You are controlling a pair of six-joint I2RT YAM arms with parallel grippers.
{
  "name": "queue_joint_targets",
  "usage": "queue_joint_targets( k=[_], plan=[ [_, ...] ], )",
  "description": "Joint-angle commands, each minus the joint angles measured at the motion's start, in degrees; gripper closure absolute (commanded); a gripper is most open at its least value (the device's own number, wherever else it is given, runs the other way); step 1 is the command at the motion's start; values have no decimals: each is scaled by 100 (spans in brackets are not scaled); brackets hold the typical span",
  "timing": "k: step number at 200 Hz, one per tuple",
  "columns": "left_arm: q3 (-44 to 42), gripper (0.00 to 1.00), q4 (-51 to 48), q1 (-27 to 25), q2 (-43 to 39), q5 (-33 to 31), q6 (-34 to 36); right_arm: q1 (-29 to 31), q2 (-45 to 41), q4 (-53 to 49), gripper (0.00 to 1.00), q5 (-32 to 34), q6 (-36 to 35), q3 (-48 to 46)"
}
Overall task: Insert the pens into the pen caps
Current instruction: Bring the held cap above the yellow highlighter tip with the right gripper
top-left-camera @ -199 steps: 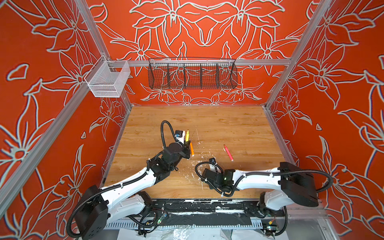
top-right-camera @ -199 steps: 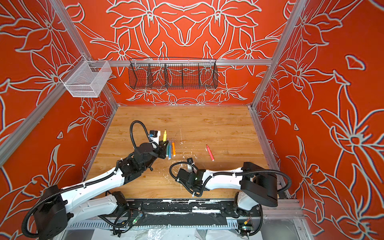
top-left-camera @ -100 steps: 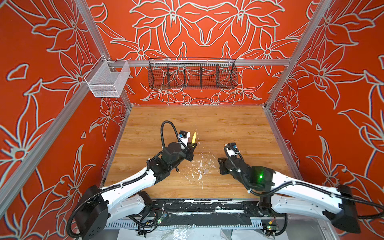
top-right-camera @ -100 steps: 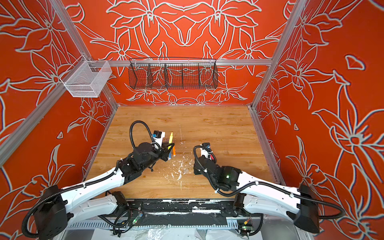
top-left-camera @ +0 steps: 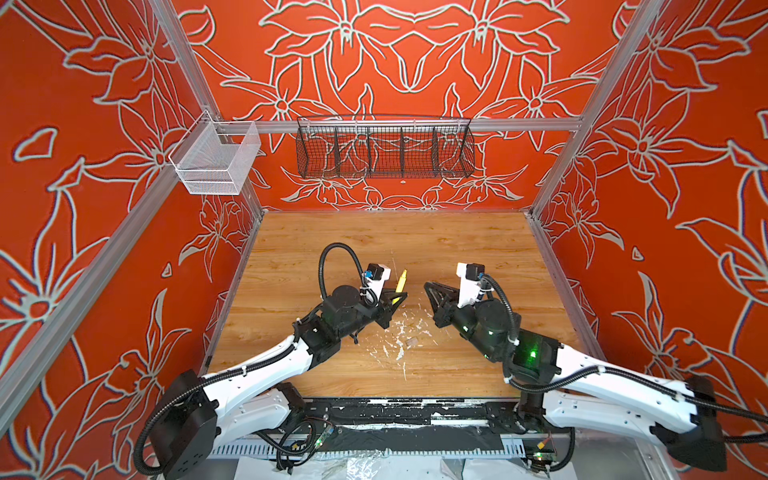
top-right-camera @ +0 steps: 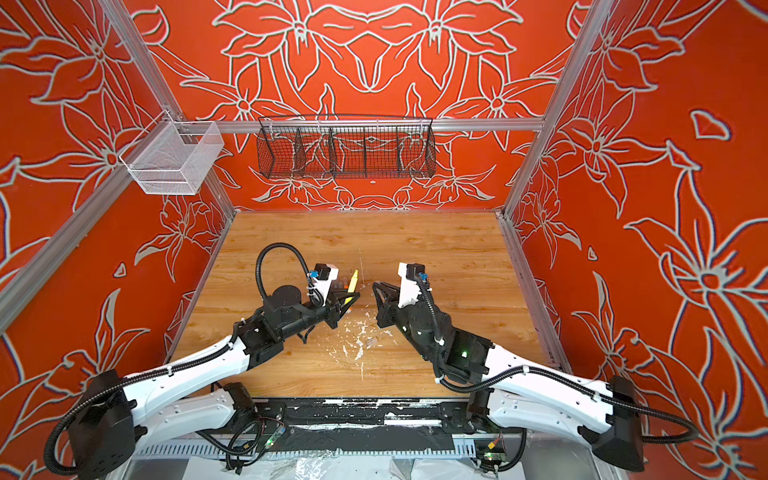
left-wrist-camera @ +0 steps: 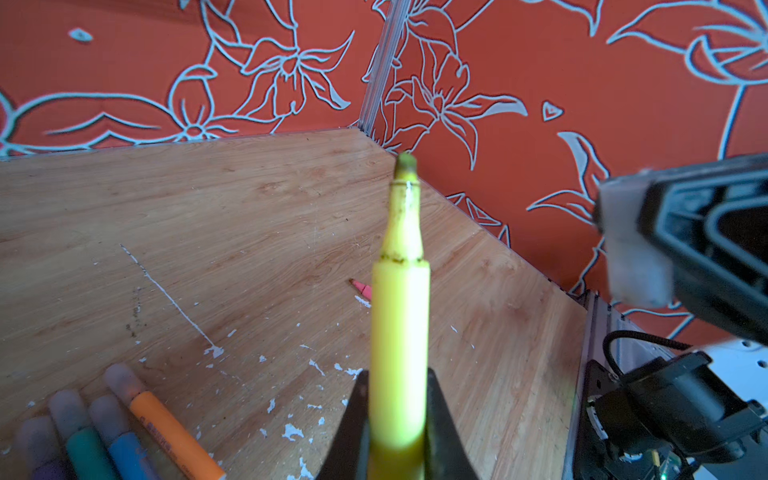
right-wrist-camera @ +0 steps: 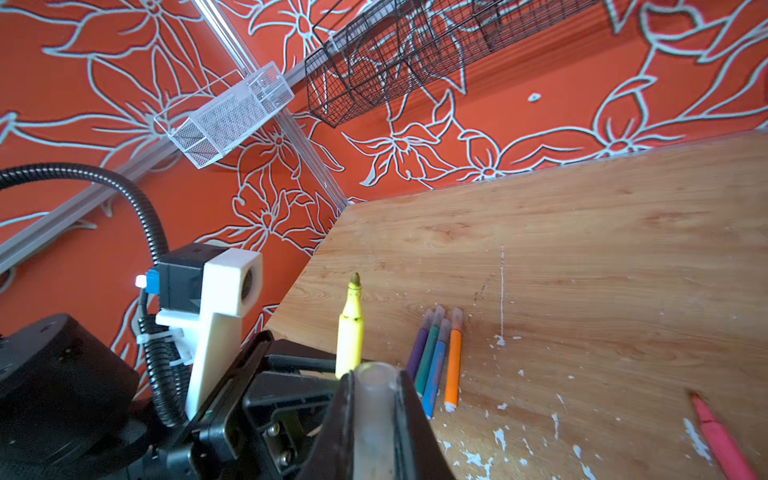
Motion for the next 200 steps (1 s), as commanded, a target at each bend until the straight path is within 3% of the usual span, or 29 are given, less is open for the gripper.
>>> queue_joint_targets(
  k=[1,74,143,200],
  plan=[
    [-19,100,298,-1,-32,269,86,-18,229,720,100,-278,-152,154],
    [-68,100,318,-10,-120,239,103,-18,859,1278,100,-382,-95,306],
    [-100,100,386,-10,-125,309,109,-163,618,1203,100,76,-408,553],
    [-158,100,465,-10,-198,403,132,-1009,930,1102,100,-728,131,815]
  ],
)
